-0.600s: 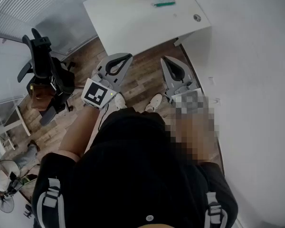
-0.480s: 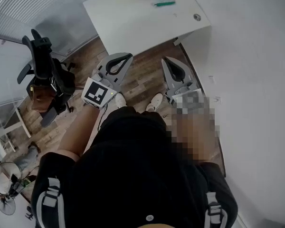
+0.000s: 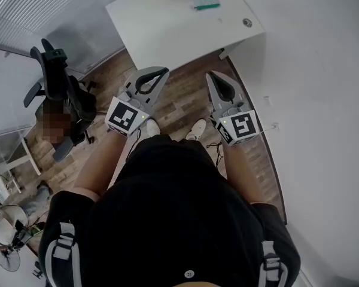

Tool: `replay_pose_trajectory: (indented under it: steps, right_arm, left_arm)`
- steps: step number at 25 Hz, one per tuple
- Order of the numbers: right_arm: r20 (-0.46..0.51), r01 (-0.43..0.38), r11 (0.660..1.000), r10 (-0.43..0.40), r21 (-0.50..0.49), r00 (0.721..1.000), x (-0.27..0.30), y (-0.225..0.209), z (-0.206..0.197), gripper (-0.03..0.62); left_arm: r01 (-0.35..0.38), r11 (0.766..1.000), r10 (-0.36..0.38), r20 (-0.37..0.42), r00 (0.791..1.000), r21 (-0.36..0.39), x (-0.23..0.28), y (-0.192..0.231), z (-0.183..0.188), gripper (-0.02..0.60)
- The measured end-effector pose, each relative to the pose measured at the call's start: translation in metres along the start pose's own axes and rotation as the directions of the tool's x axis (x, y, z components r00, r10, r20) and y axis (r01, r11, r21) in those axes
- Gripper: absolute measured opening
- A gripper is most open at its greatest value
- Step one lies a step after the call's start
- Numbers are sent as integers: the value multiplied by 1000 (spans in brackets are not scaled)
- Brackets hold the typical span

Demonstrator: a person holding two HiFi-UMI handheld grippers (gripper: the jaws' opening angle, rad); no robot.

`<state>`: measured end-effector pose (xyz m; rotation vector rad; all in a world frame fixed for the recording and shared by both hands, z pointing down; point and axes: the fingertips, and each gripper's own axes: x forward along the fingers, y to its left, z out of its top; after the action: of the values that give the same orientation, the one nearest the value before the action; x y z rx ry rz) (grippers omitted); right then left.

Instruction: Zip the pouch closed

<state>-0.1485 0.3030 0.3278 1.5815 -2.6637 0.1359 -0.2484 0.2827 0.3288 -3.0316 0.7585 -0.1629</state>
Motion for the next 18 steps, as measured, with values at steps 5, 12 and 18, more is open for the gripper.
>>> replay_pose_trajectory:
  steps: [5,12,18]
  right_arm:
    - [11,-27,1000,27,8,1000,-11,-13,2,11]
    - [1,-66,998,66,6,998,-30,-32,-2,11]
    - [-6,-91,996,91,9,996,-43,-52,-7,11]
  left_arm:
    - [-7,1000,7,5,1000,3,14,-15,5,8]
    - [-25,1000,25,3,1000,-7,39,-40,7,8]
    - [-43,999,43,-20,999,-15,59,-55,-1,8]
